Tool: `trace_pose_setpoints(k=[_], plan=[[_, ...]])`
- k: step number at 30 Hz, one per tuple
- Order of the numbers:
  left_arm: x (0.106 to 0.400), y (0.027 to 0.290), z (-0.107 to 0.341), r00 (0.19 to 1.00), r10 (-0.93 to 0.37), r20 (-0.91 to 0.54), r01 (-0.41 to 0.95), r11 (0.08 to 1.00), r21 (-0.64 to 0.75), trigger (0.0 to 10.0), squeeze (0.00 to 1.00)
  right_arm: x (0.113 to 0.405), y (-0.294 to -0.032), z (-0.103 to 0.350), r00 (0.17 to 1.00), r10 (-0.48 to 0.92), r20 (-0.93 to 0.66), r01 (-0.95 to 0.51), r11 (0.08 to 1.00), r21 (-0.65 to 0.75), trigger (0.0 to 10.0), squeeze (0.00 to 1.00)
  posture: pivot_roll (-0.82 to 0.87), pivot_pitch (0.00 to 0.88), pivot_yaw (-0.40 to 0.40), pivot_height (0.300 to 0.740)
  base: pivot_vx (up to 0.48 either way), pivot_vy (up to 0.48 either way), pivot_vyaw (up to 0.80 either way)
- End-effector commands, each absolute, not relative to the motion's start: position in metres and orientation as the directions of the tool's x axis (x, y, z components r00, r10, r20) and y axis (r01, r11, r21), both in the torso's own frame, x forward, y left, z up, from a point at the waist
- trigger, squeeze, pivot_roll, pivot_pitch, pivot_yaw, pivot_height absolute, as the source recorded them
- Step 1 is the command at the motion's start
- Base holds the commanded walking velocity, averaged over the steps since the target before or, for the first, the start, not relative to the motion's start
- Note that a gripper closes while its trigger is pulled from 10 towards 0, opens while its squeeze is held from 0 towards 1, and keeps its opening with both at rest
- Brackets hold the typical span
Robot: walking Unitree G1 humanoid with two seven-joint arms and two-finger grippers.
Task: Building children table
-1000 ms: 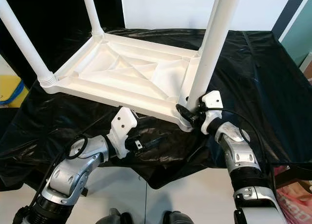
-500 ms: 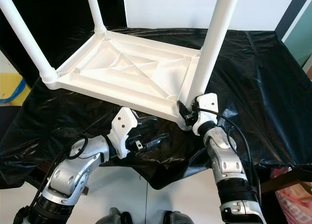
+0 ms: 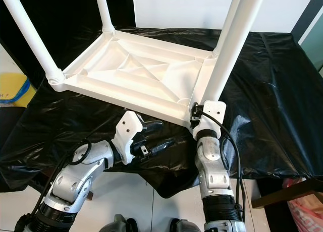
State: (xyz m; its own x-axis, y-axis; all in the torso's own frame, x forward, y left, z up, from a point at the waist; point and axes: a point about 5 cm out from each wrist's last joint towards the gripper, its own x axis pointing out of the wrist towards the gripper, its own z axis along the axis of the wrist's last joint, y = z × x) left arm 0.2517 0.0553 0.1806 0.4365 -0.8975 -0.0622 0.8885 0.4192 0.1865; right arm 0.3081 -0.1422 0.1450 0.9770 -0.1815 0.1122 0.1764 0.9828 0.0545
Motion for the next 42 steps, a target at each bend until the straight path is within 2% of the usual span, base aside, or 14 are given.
trace_pose_setpoints(k=[1,4,5,6,18,19,29,31,35,38,42], plan=[[0.25,0.054,0.178,0.47,-0.881,-0.058,0.874,0.455,0.17,10.0,0.0,0.303,-0.145,0.124,0.977,-0.211,0.012,0.211,0.977,0.035,10.0,0.0,-0.03,0.145,-0.022,0.74,0.0,0.0,0.0],[0.25,0.054,0.178,0.471,-0.88,-0.058,0.874,0.456,0.17,10.0,0.0,0.303,-0.144,0.125,0.977,-0.212,0.016,0.211,0.977,0.031,10.0,0.0,-0.03,0.144,-0.022,0.74,0.0,0.0,0.0],[0.251,0.054,0.178,0.472,-0.88,-0.058,0.873,0.457,0.171,10.0,0.0,0.303,-0.146,0.127,0.976,-0.214,0.027,0.214,0.976,0.031,10.0,0.9,-0.03,0.143,-0.025,0.74,0.0,0.0,0.0],[0.251,0.054,0.178,0.473,-0.879,-0.058,0.872,0.458,0.172,10.0,0.0,0.303,-0.147,0.129,0.975,-0.221,0.033,0.22,0.975,0.031,10.0,1.0,-0.03,0.143,-0.025,0.74,0.0,0.0,0.0],[0.251,0.054,0.178,0.475,-0.878,-0.055,0.871,0.46,0.171,10.0,0.0,0.292,-0.137,0.145,0.983,-0.107,0.15,0.108,0.994,0.005,10.0,1.0,-0.03,0.141,-0.031,0.74,0.0,0.0,0.0],[0.25,0.054,0.178,0.476,-0.878,-0.055,0.871,0.461,0.171,10.0,0.0,0.288,-0.138,0.146,0.983,-0.085,0.164,0.088,0.996,-0.009,10.0,0.0,-0.03,0.14,-0.034,0.74,0.0,0.0,0.0],[0.25,0.054,0.177,0.474,-0.879,-0.056,0.872,0.459,0.171,10.0,0.0,0.263,-0.141,0.149,0.971,0.081,0.224,-0.077,0.997,-0.027,10.0,0.0,-0.04,0.133,-0.031,0.74,0.0,0.0,0.0],[0.251,0.054,0.177,0.464,-0.884,-0.058,0.876,0.449,0.173,10.0,0.0,0.26,-0.147,0.151,0.96,0.168,0.225,-0.167,0.986,-0.022,10.0,0.0,-0.05,0.128,-0.026,0.74,0.0,0.0,0.0],[0.251,0.053,0.177,0.461,-0.885,-0.059,0.878,0.446,0.174,10.0,0.0,0.26,-0.152,0.151,0.953,0.205,0.223,-0.203,0.979,-0.03,10.0,0.0,-0.05,0.125,-0.021,0.74,0.0,0.0,0.0],[0.251,0.052,0.176,0.447,-0.892,-0.065,0.885,0.431,0.175,10.0,0.0,0.267,-0.163,0.149,0.921,0.345,0.179,-0.338,0.939,-0.068,10.0,0.0,-0.05,0.122,-0.015,0.74,0.0,0.0,0.0],[0.251,0.052,0.176,0.444,-0.894,-0.066,0.887,0.427,0.177,10.0,0.0,0.274,-0.167,0.149,0.899,0.41,0.152,-0.4,0.912,-0.09,10.0,0.0,-0.05,0.118,-0.011,0.74,0.0,0.0,0.0]])
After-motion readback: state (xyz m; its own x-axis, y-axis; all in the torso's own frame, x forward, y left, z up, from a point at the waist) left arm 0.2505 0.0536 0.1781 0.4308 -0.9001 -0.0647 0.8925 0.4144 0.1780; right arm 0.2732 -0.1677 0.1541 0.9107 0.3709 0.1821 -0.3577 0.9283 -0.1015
